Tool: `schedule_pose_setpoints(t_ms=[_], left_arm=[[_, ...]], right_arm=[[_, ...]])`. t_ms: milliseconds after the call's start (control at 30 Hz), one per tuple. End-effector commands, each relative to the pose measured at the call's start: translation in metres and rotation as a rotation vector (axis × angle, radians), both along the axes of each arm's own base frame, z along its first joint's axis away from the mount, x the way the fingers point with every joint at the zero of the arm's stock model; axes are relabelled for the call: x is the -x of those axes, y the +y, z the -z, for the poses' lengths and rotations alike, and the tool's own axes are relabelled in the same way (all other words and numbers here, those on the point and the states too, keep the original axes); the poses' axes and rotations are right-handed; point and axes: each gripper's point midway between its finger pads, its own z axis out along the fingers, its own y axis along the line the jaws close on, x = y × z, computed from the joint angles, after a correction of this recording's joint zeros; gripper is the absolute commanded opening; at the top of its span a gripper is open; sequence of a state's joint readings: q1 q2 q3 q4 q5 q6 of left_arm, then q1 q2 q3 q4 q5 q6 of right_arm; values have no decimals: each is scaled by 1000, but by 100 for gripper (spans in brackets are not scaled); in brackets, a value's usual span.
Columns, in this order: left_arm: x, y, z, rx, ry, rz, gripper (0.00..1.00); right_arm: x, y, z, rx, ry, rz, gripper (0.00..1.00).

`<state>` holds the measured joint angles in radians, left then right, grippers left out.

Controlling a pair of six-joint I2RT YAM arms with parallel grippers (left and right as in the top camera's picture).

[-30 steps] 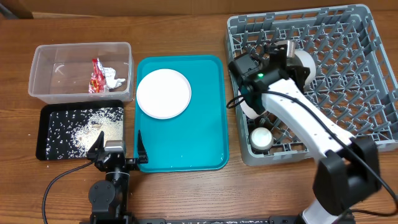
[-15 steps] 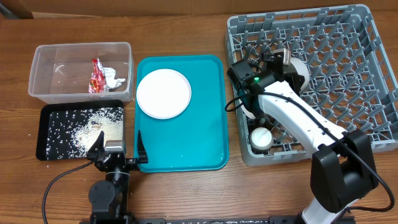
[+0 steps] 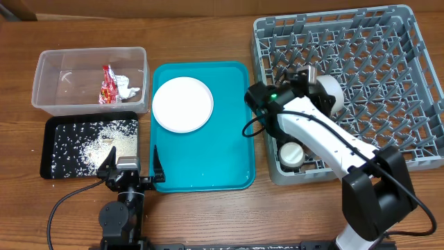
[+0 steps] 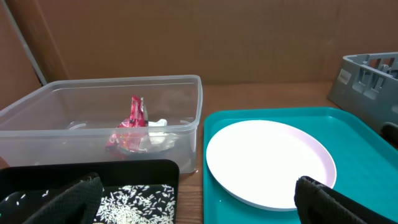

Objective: Sort waste into correct bins and load items into the dishwasher
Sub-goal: 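Move the right gripper to the white plate on the teal tray, then grasp the white plate edge with the right gripper and lift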

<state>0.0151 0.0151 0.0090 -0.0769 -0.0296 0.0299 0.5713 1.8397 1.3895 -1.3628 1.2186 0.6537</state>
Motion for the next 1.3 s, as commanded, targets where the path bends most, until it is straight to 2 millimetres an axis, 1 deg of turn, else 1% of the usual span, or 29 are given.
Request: schedule_pose_setpoints(t_ms=[0, 133, 233, 400, 500, 533, 567, 600, 667, 767, 833, 867, 900, 1000, 1100, 1133, 1167, 1200, 1267], left_arm=[[0, 1, -1, -16, -9, -6, 100], [0, 1, -1, -16, -9, -6, 100], [0, 1, -1, -16, -9, -6, 100], [0, 1, -1, -16, -9, -6, 100], [0, 1, -1, -16, -9, -6, 100], [0, 1, -1, -16, -9, -6, 100], [0, 1, -1, -16, -9, -6, 100], [0, 1, -1, -16, -9, -6, 100], [0, 1, -1, -16, -9, -6, 100], [0, 1, -1, -16, -9, -6, 100], [0, 1, -1, -16, -9, -6, 100], [0, 1, -1, -16, -9, -6, 100], [0, 1, -1, -16, -9, -6, 100], [0, 1, -1, -16, -9, -6, 100], [0, 1, -1, -16, -9, -6, 100], [0, 1, -1, -16, -9, -6, 100], [0, 1, -1, -16, -9, -6, 100], [0, 1, -1, -16, -9, -6, 100], [0, 1, -1, -16, -9, -6, 100]], right_arm=[[5, 5, 6, -39, -45, 23, 15], [6, 10, 6, -38, -42, 8, 15], [7, 18, 6, -43, -47, -14, 13], [7, 29, 7, -54, -54, -43, 12], [9, 31, 11, -71, -40, -42, 13], [10, 32, 12, -79, -34, -39, 17], [10, 32, 13, -84, -30, -38, 23], [11, 32, 13, -81, -29, -40, 27], [9, 32, 7, -49, -44, -54, 36], [10, 37, 0, -8, -53, -84, 40], [12, 42, 0, -4, -49, -104, 41], [12, 45, 0, -4, -49, -112, 44], [13, 53, -2, -8, -56, -134, 46], [12, 68, -10, -20, -84, -170, 47], [10, 87, -23, -80, -124, -198, 55], [9, 92, -27, -116, -132, -200, 55], [8, 98, -29, -163, -137, -197, 55], [7, 107, -30, -249, -137, -189, 56], [5, 130, -27, -431, -104, -187, 56]])
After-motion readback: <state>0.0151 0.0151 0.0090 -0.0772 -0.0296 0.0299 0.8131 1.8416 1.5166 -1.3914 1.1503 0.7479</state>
